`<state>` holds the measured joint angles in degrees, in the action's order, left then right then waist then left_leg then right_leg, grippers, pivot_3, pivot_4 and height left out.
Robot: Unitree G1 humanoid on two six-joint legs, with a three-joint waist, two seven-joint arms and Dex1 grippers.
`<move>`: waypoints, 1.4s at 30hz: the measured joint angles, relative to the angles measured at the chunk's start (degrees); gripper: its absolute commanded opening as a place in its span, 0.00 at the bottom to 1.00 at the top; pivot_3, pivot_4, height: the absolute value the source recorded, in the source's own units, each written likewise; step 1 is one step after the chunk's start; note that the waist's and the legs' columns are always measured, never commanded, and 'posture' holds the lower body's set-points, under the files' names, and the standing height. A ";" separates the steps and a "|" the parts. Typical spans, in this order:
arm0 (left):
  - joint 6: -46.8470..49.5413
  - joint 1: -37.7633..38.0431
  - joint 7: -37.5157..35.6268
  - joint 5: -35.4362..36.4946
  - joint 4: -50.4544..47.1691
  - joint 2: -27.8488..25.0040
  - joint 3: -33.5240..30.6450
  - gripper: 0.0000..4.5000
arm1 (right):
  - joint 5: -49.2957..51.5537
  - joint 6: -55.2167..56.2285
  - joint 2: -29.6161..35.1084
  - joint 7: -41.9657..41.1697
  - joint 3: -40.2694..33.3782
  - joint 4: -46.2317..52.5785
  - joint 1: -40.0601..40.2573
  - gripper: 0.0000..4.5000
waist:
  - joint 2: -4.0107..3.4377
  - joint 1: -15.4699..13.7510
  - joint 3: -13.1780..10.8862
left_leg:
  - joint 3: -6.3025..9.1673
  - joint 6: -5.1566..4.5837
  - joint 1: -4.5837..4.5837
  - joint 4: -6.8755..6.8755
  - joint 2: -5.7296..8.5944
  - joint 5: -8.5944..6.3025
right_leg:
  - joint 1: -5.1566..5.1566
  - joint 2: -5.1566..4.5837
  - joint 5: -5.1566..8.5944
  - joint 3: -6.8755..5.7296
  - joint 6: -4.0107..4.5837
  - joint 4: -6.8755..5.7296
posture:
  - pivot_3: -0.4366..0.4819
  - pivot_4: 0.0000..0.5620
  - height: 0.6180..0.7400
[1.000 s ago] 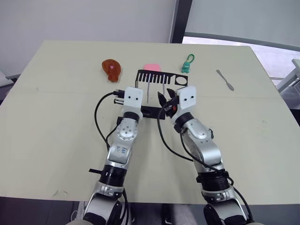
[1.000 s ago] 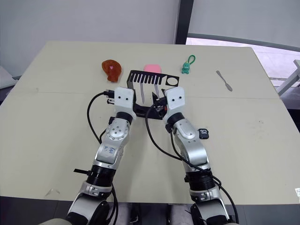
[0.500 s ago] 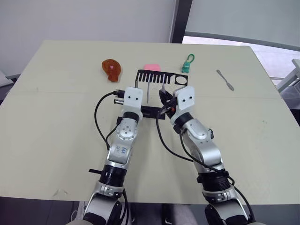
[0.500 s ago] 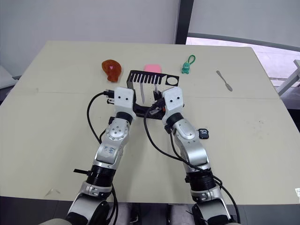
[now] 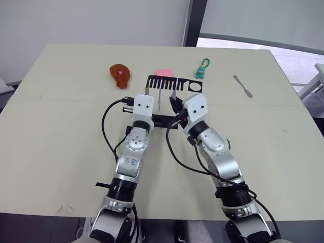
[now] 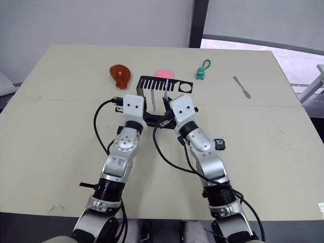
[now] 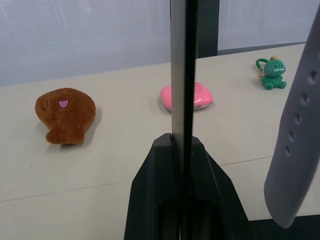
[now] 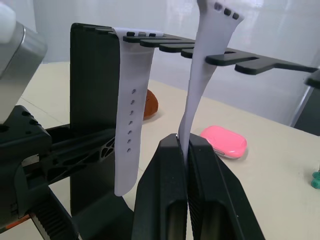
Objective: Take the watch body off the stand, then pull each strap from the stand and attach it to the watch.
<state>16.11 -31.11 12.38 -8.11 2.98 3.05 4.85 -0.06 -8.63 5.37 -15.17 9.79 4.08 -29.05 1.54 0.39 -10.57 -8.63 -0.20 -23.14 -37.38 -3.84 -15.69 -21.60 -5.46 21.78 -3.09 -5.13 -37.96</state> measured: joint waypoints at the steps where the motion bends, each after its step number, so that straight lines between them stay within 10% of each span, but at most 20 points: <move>1: 0.00 0.00 0.00 0.00 0.00 0.02 -0.01 0.00 | -0.25 0.39 0.08 -0.09 0.20 0.00 0.02 0.01 | 0.00 0.00 0.00 | 0.00 0.00 0.00 0.00 0.00 0.00 | 0.00 0.00 0.00 0.00 0.00 0.00 | 0.48 0.27 1.00; 16: 0.53 0.24 -0.27 0.04 -0.53 -0.26 -0.42 0.00 | 0.21 6.39 7.92 -6.90 1.05 8.75 11.90 0.01 | 0.01 0.13 0.00 | 0.00 0.01 0.03 0.01 0.00 0.01 | 0.01 0.01 0.00 0.00 0.00 0.09 | 0.48 0.27 1.00; 26: 3.43 7.73 -7.18 -0.01 -6.40 -5.57 0.75 0.99 | 4.18 6.16 14.17 -11.32 -3.23 9.46 15.38 0.00 | 0.02 -0.02 0.01 | 0.01 0.01 0.03 0.01 0.00 0.01 | 0.01 0.00 0.00 0.01 0.00 0.10 | 0.48 0.27 1.00; 42: 8.07 25.38 -41.18 27.52 -23.19 -27.28 -15.99 0.99 | 29.89 -5.20 20.89 -29.63 -9.69 11.46 17.85 0.00 | 0.01 0.33 0.00 | 0.06 0.01 0.05 0.06 -0.04 0.01 | 0.04 -0.02 0.00 0.02 0.01 0.11 | 0.48 0.27 1.00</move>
<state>24.18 -5.73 -28.81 19.42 -20.21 -24.23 -11.14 29.84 -13.82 26.26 -44.79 0.10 15.54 -11.20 1.55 0.72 -10.57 -8.57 -0.20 -23.09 -37.32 -3.88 -15.69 -21.56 -5.48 21.79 -3.07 -5.12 -37.85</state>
